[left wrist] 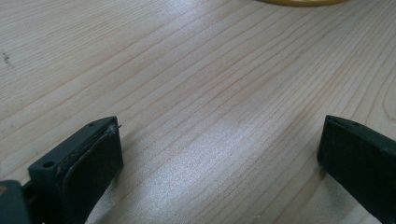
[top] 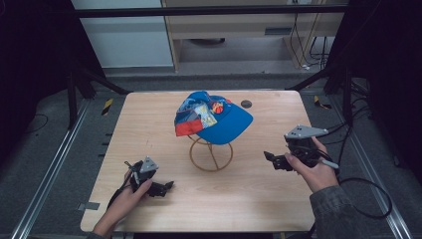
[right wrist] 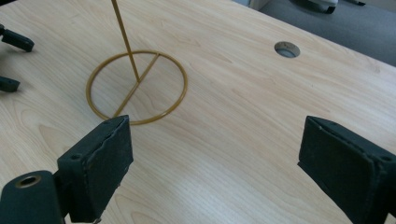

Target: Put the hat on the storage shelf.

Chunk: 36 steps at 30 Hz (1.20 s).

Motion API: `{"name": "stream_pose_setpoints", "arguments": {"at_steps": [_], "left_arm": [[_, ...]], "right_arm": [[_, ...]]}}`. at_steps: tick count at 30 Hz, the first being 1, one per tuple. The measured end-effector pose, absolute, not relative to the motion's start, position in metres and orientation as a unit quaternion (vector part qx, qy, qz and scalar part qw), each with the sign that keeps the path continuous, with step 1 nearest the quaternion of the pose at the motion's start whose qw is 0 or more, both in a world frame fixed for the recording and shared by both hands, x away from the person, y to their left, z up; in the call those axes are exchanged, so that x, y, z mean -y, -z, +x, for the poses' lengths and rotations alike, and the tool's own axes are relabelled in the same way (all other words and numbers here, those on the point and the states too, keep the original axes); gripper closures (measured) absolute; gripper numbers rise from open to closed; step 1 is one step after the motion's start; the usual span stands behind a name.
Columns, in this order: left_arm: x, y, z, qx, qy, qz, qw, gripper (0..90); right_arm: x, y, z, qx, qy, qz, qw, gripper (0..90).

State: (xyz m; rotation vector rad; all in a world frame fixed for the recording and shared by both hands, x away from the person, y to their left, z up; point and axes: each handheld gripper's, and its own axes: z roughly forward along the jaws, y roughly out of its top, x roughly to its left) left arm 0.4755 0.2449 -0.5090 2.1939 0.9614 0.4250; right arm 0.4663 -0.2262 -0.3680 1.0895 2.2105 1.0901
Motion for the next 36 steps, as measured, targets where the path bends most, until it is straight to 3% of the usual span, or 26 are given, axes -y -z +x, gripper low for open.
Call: {"name": "stream_pose_setpoints", "arguments": {"at_steps": [36], "left_arm": [[-0.245,0.509,0.476,-0.371,-0.164,0.846,0.347,0.0]], "right_arm": [[0.256,0.422,0.454,-0.782,-0.389,0.434,0.219,9.7]]}}
